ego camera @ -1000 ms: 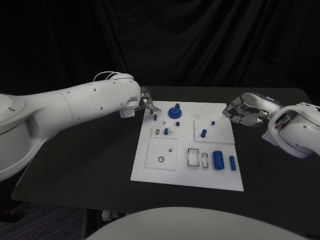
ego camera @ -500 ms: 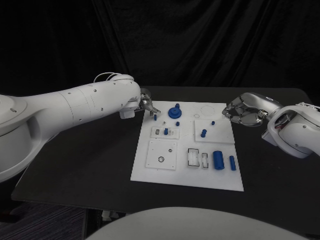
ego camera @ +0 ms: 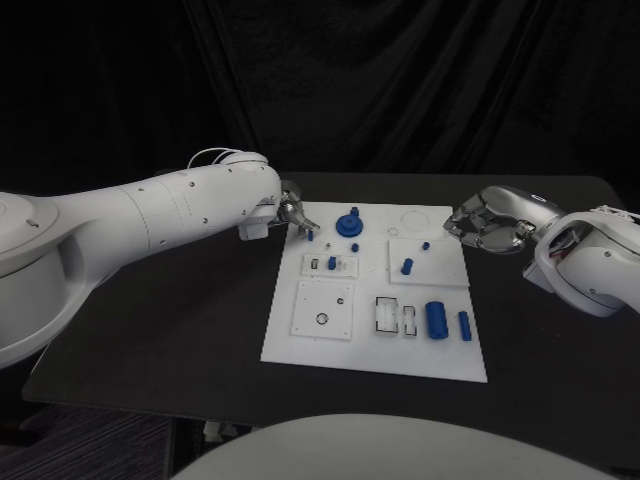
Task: Assemble the parts on the task board
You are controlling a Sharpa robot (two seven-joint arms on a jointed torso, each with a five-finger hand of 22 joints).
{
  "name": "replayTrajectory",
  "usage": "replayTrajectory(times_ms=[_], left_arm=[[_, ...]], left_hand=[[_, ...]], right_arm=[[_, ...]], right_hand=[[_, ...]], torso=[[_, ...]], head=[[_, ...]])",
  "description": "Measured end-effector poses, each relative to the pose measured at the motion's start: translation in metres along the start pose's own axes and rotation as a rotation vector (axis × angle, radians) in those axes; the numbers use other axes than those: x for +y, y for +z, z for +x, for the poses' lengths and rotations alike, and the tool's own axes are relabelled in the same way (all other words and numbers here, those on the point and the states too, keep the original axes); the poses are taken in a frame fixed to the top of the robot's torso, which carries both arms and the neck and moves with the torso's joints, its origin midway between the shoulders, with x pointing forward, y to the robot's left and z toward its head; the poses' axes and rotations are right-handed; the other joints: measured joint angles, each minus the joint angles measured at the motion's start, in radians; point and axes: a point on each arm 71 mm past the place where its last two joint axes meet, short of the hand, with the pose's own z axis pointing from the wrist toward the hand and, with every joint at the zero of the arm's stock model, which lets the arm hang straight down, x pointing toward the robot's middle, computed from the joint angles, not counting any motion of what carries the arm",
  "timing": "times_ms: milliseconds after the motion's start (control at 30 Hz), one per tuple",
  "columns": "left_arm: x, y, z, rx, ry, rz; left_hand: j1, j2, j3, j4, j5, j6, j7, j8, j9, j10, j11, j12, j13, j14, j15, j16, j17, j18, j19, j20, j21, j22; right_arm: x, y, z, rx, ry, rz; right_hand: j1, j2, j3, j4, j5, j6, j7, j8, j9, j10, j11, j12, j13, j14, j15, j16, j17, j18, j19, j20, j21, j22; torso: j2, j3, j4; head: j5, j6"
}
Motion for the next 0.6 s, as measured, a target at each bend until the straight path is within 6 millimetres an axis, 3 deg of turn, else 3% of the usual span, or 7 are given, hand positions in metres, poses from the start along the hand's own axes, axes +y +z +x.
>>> replayTrajectory(times_ms=[400, 600], left_arm=[[-0.0026, 0.0005, 0.0009, 0.002, 0.002, 0.005], [-0.0038, 0.0011, 0.0015, 0.003, 0.003, 0.008]], left_hand=[[0.004, 0.004, 0.006, -0.005, 0.01, -0.004, 0.004, -0.005, 0.0, 0.0, 0.0, 0.0, 0.0, 0.004, 0.004, 0.0, 0.0, 0.0, -0.004, 0.003, 0.0, 0.0], [0.011, 0.004, 0.01, -0.01, 0.042, -0.007, 0.007, -0.009, -0.002, 0.0, 0.0, 0.0, 0.0, 0.004, 0.004, 0.0, 0.0, 0.0, 0.0, 0.007, 0.0, 0.0]], right_arm=[[0.0001, 0.0002, 0.0005, 0.002, 0.0, 0.001], [0.0001, 0.0003, 0.0008, 0.004, 0.001, 0.001]], right_hand=[[0.0, 0.0, 0.0, 0.0, 0.007, 0.0, 0.0, 0.0, 0.0, 0.0, 0.0, 0.0, 0.0, 0.0, 0.0, 0.0, 0.0, 0.0, 0.0, 0.0, 0.0, 0.0], [0.0, 0.0, 0.0, 0.0, 0.007, 0.0, 0.0, 0.0, 0.0, 0.0, 0.0, 0.0, 0.0, 0.0, 0.0, 0.0, 0.0, 0.0, 0.0, 0.0, 0.0, 0.0]], torso=[[0.0, -0.0002, -0.0006], [0.0, -0.0001, -0.0004]], head=[[0.003, 0.0], [0.003, 0.0]])
